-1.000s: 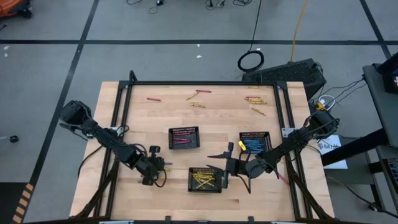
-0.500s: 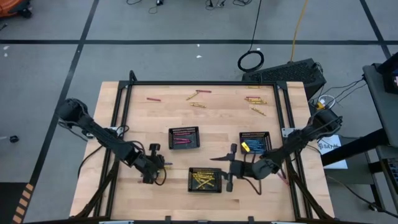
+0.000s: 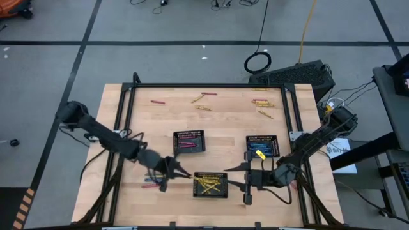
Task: Sort crayons
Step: Put the yellow crayon into the bottom black bin, then put the red crayon into the left black bin
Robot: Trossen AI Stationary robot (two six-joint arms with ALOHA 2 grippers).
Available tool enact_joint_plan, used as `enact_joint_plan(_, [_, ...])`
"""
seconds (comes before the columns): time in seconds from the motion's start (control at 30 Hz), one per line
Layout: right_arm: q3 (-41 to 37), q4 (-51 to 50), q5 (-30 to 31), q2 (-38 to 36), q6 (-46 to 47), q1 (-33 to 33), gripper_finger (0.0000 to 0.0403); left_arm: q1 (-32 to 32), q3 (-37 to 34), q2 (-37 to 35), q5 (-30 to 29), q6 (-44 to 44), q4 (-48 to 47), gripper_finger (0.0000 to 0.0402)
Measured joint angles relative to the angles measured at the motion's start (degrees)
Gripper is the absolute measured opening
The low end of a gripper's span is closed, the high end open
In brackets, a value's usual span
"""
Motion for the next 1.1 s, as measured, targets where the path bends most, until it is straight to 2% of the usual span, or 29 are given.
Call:
enact_joint_plan(0.13, [0.0,0.0,0.1,0.0,0.2,0.0,0.0141,6.0,0.3,8.3,11.8,0.4,15.7,0.0002])
enact_joint_plan(0.23, [0.0,0.0,0.2,0.0,0.2,0.0,0.0141,8.6,3.4,15.1,16.2,-1.2,17.4,0.0001])
enact_joint_plan(0.33, [0.0,0.0,0.1,0.0,0.1,0.0,0.0141,9.6,8.6,20.8,17.3,-2.6,13.1,0.0002])
enact_joint_plan(0.43, [0.0,0.0,0.2,0.0,0.2,0.0,0.0141,9.7,14.0,25.2,17.5,-2.5,4.6,0.0002])
enact_joint_plan(0.6, [0.0,-0.1,0.3,0.0,0.3,0.0,0.0141,9.7,20.9,29.1,18.4,-2.5,-7.7,0.0001])
enact_joint_plan(0.87, [0.0,-0.4,0.3,0.0,0.4,0.0,0.0141,9.8,22.3,29.7,19.1,-2.5,-11.7,0.0004])
enact_joint_plan(1.0, [0.0,-0.4,0.3,0.0,0.4,0.0,0.0141,10.4,22.3,29.7,22.1,-2.1,-12.6,0.0038])
enact_joint_plan(1.1, [0.0,-0.4,0.3,0.0,0.4,0.0,0.0141,11.3,22.2,28.0,22.8,-0.3,-17.9,0.0077])
